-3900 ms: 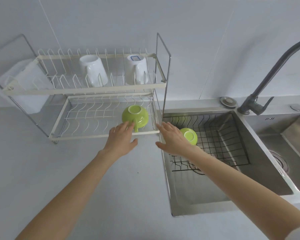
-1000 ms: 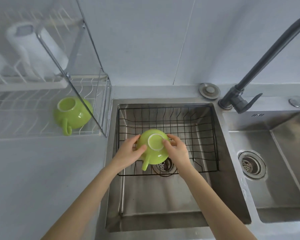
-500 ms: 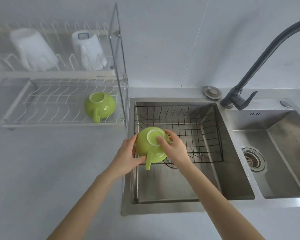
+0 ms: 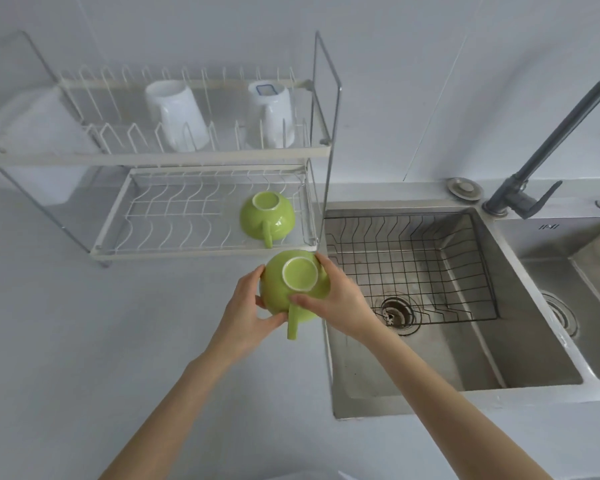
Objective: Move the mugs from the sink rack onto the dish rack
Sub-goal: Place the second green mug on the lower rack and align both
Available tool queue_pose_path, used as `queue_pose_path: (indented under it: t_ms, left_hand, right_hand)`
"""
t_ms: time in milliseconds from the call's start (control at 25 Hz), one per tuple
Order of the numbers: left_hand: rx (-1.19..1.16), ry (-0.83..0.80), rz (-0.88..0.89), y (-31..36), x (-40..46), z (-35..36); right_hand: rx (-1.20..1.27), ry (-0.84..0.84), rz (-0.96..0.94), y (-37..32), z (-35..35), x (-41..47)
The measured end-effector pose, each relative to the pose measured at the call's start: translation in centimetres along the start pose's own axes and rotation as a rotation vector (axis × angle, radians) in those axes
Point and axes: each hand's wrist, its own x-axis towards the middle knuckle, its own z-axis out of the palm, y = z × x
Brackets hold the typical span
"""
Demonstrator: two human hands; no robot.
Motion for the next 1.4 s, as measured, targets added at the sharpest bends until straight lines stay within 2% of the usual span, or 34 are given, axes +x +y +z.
queue_pose_path:
  t_ms: [240, 680, 880, 1400]
  left_hand:
    - [0.023, 0.052, 0.080, -2.9, 0.9, -4.8]
    - [-0.021, 0.105, -0.004, -6.0, 5.8, -11.2]
    - [0.054, 0.107, -0.023, -7.6, 9.2, -14.2]
    - [0.109, 0.006, -0.145, -11.0, 13.6, -16.4]
  right_hand:
    - [-0.046, 0.015, -0.074, -4.3, 3.2, 1.8]
    - [-0.098, -0.021, -0.090, -10.6, 6.7, 8.2]
    - [-0.114, -0.045, -0.095, -13.2, 8.2, 12.2]
    - [-0.158, -0.115, -0.073, -13.9, 11.1, 17.6]
